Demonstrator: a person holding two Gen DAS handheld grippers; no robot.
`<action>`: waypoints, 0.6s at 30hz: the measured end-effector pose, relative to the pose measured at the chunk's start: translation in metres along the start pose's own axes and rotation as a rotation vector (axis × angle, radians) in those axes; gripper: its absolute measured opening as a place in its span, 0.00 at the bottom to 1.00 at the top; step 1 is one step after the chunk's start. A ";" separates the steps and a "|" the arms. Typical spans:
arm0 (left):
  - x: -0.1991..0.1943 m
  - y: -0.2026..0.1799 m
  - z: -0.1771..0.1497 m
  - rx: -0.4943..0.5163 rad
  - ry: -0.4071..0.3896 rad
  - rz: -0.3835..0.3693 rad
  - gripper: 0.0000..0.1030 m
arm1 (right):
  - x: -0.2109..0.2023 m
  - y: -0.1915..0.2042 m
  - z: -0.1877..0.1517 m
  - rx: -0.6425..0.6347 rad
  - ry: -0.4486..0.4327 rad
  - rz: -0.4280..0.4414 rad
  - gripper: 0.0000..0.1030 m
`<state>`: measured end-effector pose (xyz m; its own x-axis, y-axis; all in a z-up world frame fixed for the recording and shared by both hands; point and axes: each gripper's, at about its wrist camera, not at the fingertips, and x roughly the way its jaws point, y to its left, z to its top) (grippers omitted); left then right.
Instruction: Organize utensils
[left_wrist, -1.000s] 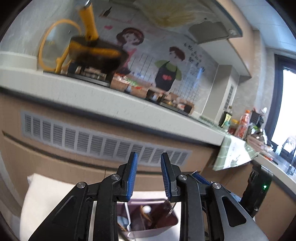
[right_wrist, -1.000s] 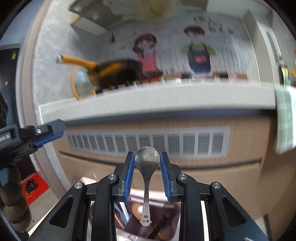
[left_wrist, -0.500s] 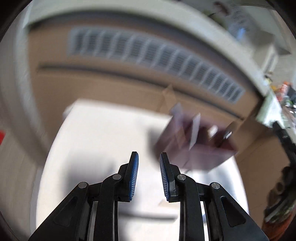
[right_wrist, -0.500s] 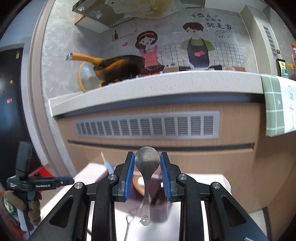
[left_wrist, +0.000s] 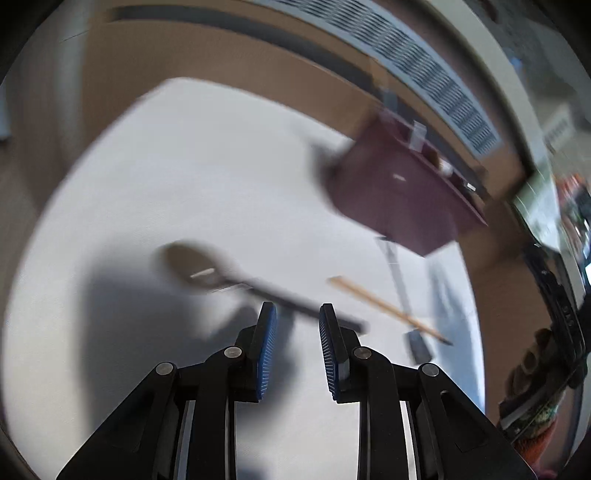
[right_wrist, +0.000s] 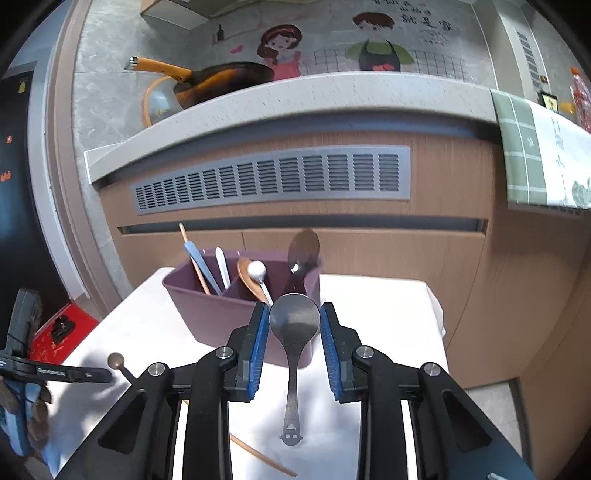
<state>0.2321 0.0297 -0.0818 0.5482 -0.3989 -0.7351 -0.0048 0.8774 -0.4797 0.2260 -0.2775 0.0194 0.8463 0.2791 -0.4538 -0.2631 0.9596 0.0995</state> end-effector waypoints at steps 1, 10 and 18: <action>0.007 -0.006 0.008 0.013 0.002 -0.007 0.24 | 0.000 0.000 -0.002 0.003 0.005 -0.005 0.25; 0.033 -0.028 -0.011 0.161 0.088 -0.022 0.24 | -0.001 -0.011 -0.021 -0.002 0.061 -0.050 0.25; -0.037 0.012 -0.061 0.233 0.058 0.096 0.24 | -0.001 -0.010 -0.024 0.030 0.061 -0.025 0.25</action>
<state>0.1609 0.0383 -0.0899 0.5059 -0.3192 -0.8014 0.1414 0.9471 -0.2880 0.2165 -0.2886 -0.0022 0.8227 0.2530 -0.5091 -0.2274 0.9672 0.1132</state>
